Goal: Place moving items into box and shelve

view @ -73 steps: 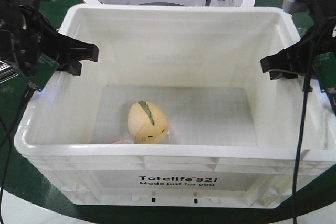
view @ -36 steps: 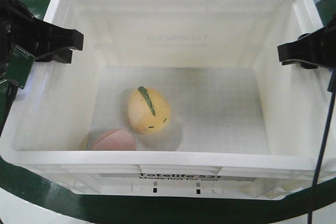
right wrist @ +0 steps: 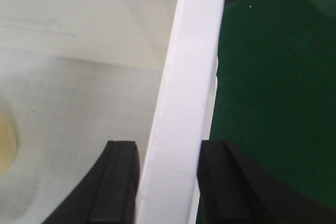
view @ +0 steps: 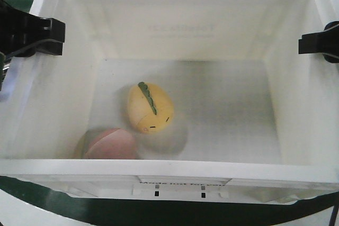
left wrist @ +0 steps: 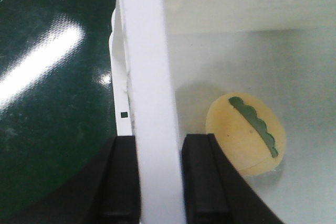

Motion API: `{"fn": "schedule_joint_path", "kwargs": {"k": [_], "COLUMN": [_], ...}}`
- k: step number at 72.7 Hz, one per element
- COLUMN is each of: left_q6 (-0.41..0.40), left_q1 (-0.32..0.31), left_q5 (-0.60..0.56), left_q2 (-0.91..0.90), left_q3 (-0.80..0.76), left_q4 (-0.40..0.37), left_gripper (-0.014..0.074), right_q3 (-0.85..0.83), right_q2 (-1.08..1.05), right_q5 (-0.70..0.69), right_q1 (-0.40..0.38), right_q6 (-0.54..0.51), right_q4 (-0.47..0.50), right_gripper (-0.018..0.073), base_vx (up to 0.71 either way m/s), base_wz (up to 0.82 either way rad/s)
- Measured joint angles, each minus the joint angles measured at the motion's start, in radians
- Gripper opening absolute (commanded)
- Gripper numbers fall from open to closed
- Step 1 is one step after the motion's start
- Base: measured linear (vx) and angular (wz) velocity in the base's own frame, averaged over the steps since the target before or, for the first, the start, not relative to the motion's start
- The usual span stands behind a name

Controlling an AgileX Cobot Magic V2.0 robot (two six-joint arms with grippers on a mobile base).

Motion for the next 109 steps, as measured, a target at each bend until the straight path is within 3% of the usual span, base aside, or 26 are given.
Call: {"fn": "schedule_joint_path", "kwargs": {"k": [109], "left_q6": [-0.004], "left_q1": [0.000], "left_q5": [0.007], "left_q2": [-0.010], "left_q3": [0.000], "left_q4": [-0.002], "left_gripper": [-0.0006], "right_q3": [0.003], "right_q2": [-0.003], "right_q5": [-0.007], "right_q1": [0.001], "right_q6": [-0.004], "right_q4": [0.005], "right_gripper": [-0.0006], "base_vx": [0.00], "base_wz": [0.00]}}
